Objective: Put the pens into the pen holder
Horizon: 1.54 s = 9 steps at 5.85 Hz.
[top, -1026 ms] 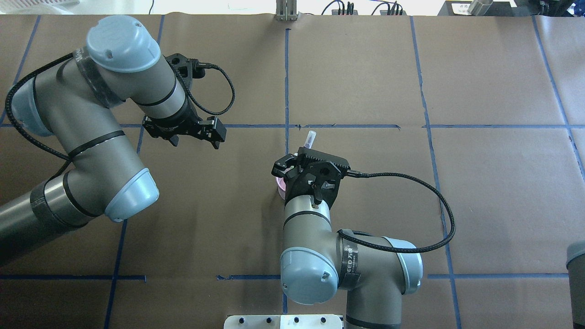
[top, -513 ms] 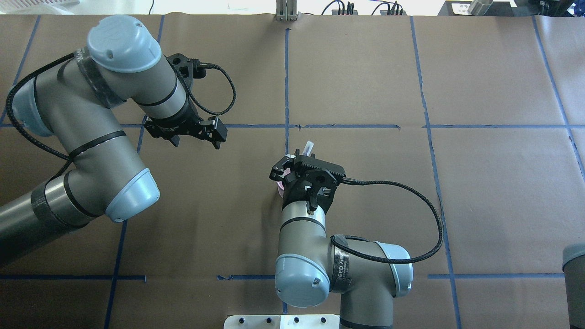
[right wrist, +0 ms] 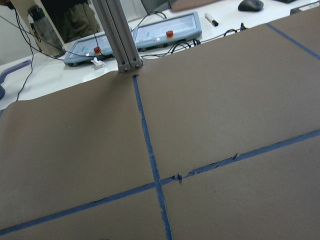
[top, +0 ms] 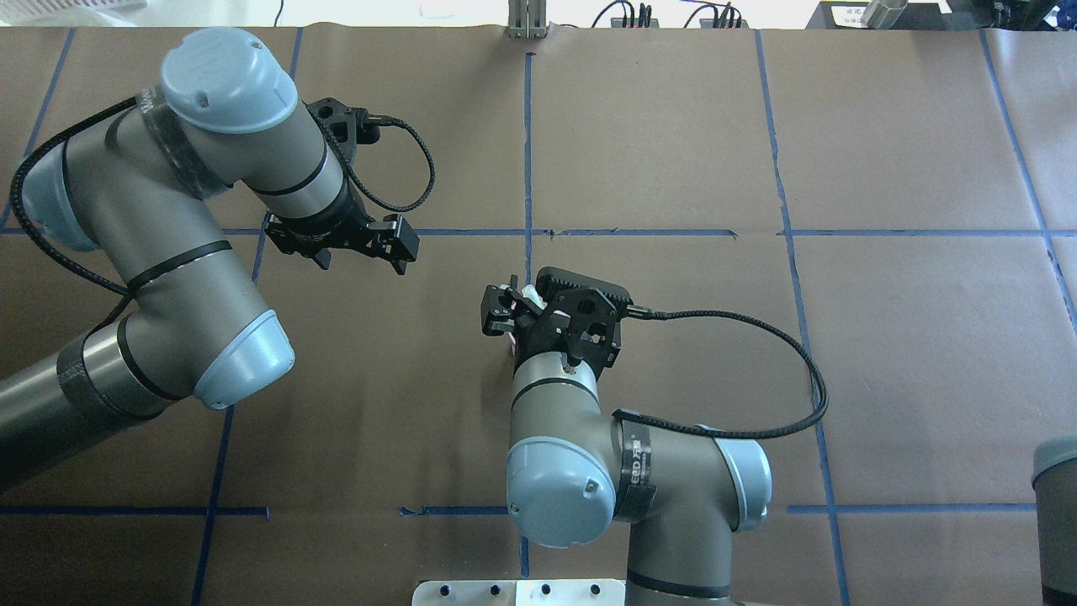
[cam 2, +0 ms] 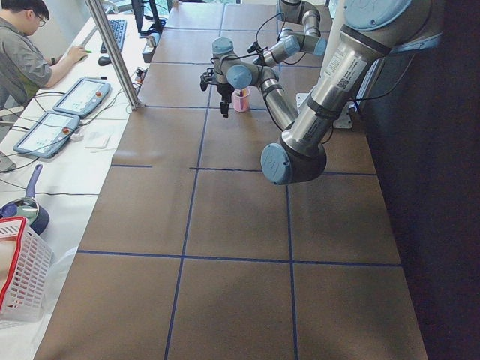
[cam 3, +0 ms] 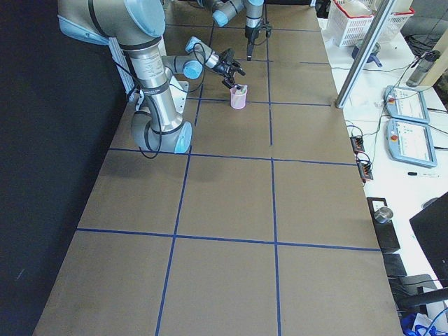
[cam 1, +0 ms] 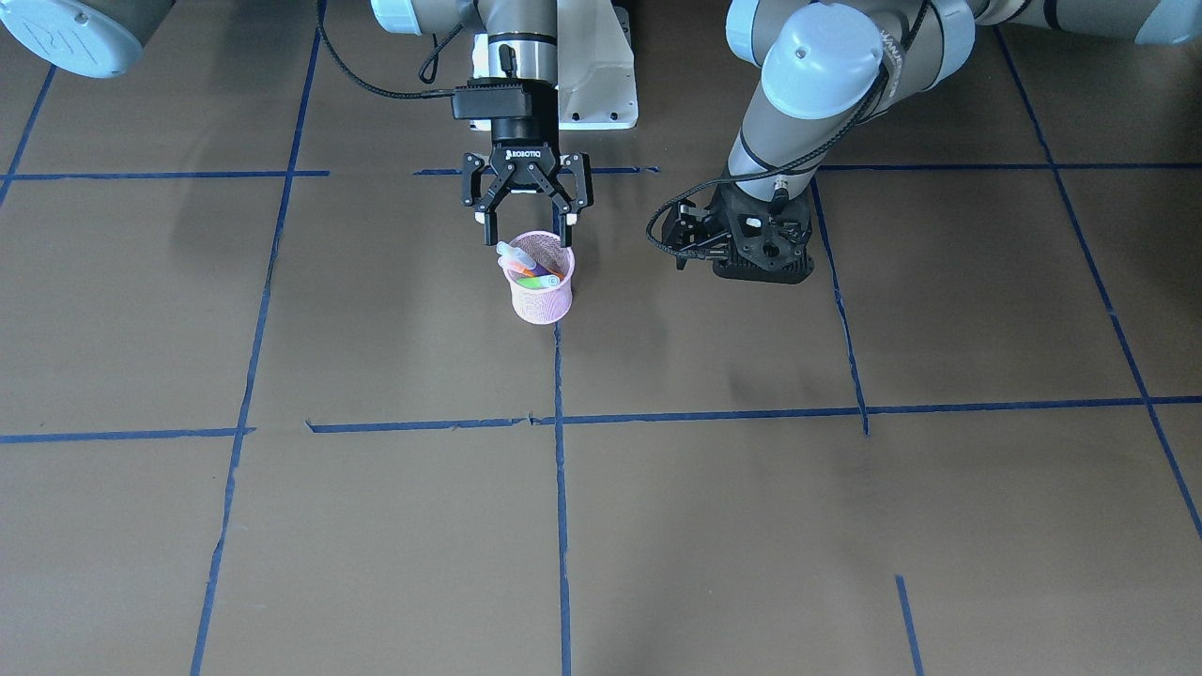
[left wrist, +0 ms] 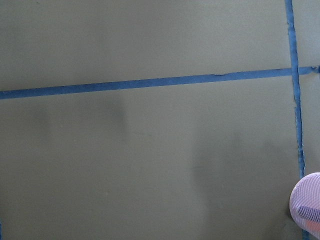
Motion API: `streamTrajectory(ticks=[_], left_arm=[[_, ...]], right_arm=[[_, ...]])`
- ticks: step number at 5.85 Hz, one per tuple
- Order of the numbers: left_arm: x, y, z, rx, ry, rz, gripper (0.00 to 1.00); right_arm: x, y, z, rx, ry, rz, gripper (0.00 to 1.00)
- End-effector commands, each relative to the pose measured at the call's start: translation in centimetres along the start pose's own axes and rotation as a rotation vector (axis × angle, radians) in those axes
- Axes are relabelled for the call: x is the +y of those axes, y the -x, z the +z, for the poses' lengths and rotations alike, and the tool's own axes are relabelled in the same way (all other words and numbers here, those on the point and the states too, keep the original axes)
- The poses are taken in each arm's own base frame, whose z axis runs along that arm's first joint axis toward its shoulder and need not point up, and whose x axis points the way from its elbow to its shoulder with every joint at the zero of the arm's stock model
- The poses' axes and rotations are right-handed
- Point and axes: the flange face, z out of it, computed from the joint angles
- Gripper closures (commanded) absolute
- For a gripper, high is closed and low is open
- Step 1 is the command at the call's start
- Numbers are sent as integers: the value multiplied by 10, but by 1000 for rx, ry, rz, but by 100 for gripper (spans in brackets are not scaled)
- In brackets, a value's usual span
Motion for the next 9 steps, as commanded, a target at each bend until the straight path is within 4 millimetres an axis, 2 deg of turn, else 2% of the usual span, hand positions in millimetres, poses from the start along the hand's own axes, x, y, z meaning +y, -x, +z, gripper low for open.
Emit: streamTrajectory(ticks=[1,2,3,4,5,6,7,8,9], left_arm=[[0,-1,-1,1,-1,1,0],[0,0,-2,-2,0,-12,0],[0,3,-10,3,-12,-15,0],[-13,18,-24,2,-37,-29,0],[-12,61,-31,-14,-55,-27,0],[-24,96,-47,-39,-78,70,0],[-29,150,-50,-55,-57,105,0],[-39,221,-76,-54,-48,179,0],[-38,300,-95,-65,-44,230,0]], right_arm=[[-57,-8,-7,47,224,-31,0],[-103,-24,-5,107,383,-73,0],[-141,-42,7,112,497,-131,0],[-178,-74,22,106,618,-190,0],[-214,-108,36,81,684,-278,0],[-259,-160,50,52,741,-377,0],[-300,-223,61,36,781,-454,0],[-336,-304,64,40,797,-531,0],[-365,-384,59,43,812,-609,0]])
